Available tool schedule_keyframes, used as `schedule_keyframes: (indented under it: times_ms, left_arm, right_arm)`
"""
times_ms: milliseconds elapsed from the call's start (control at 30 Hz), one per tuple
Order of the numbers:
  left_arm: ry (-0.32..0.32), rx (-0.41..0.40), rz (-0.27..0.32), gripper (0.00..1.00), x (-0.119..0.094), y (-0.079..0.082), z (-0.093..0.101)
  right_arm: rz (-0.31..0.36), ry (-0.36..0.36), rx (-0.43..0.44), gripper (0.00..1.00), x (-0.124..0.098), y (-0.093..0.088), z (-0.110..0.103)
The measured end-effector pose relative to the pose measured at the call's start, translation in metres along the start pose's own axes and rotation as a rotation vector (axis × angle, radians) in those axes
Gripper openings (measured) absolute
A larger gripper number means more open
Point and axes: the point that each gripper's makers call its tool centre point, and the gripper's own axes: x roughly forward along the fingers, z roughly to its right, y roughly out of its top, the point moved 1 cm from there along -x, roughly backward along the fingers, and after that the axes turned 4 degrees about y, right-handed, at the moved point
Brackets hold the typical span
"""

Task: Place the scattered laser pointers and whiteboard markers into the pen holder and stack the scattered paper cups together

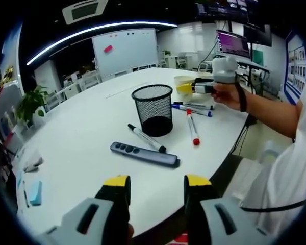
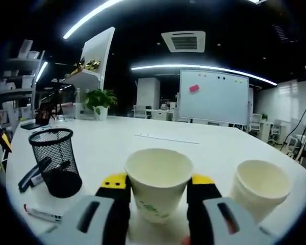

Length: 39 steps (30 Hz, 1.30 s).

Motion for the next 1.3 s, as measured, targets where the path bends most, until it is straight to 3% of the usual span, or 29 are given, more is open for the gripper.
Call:
schedule_keyframes:
  times_ms: [1300]
  left_arm:
    - [0.000, -0.006, 0.004, 0.42, -0.0014, -0.0023, -0.0017]
  right_arm:
    - [0.000, -0.004, -0.011, 0.41, -0.0059, 0.0091, 0.0014]
